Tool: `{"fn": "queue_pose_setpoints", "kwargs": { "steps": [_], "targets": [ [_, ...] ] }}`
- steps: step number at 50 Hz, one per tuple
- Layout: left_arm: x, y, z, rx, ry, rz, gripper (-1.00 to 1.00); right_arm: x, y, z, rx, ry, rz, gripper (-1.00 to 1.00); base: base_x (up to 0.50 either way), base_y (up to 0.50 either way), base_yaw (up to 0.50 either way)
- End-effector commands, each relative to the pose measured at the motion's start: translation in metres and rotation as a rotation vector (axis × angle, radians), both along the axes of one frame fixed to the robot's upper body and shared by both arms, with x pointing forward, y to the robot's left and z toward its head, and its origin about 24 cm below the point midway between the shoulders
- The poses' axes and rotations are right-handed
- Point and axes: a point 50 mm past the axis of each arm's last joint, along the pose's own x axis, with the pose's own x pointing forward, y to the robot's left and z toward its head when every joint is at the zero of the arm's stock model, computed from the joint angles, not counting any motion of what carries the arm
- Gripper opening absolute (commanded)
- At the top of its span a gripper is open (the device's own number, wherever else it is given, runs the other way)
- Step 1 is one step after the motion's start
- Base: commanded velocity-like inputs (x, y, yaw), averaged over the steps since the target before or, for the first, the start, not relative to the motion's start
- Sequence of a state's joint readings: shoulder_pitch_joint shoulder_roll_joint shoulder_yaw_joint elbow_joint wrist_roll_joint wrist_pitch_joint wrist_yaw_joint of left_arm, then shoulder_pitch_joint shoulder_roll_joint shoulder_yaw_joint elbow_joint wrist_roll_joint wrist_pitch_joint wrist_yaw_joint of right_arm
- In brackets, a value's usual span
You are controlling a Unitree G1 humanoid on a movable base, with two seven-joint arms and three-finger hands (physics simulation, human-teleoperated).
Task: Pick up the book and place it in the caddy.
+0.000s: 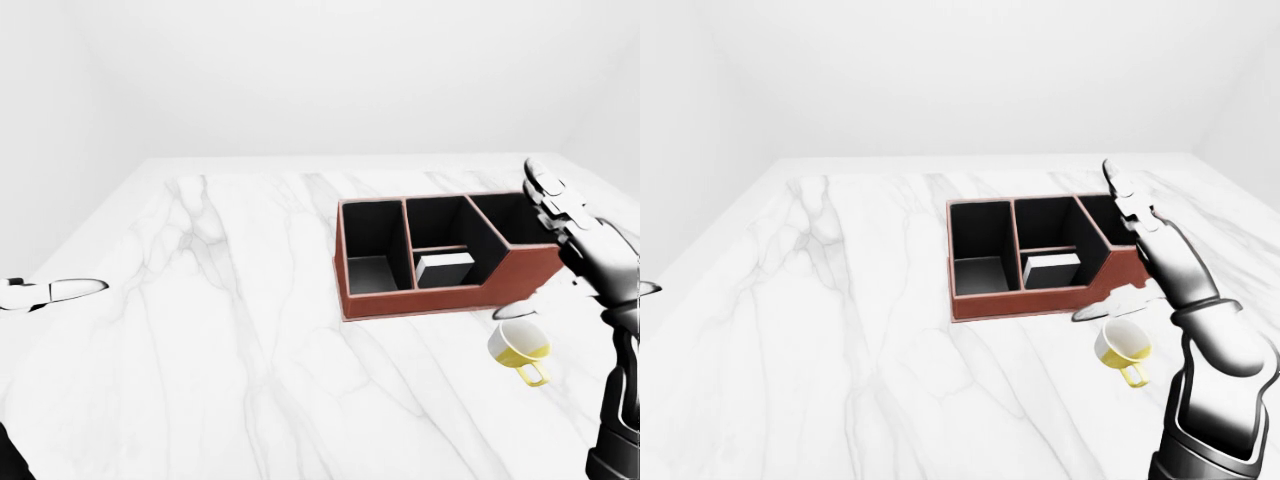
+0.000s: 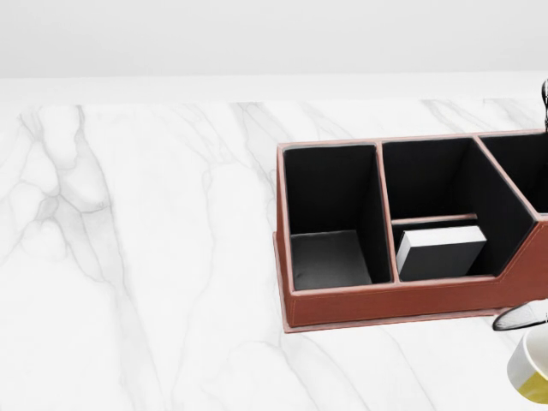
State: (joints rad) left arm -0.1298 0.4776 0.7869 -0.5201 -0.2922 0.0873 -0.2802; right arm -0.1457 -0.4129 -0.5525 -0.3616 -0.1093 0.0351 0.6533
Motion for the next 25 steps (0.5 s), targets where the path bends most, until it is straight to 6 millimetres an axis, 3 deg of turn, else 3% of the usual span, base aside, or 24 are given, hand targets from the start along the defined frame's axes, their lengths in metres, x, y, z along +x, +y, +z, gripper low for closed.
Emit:
{"fn": "queue_pose_setpoints", "kwargs": {
  "steps": [1, 19, 25],
  "targets": [
    [0.0, 0.0, -0.002, -0.008, 0.006, -0.003, 1.0, -0.033, -0.02, 0.009, 0.06, -0.032, -0.033, 1.0, 0.0, 0.0, 0.0],
    [-0.011, -0.004, 0.005, 0.023, -0.035, -0.009, 1.0, -0.039, -0.042, 0.016, 0.087, -0.05, -0.087, 1.0, 0.0, 0.0, 0.0],
    [-0.021, -0.005, 0.014, 0.05, -0.076, -0.014, 1.0, -0.042, -0.047, 0.038, 0.059, -0.134, -0.097, 1.0, 0.0, 0.0, 0.0]
  ]
}}
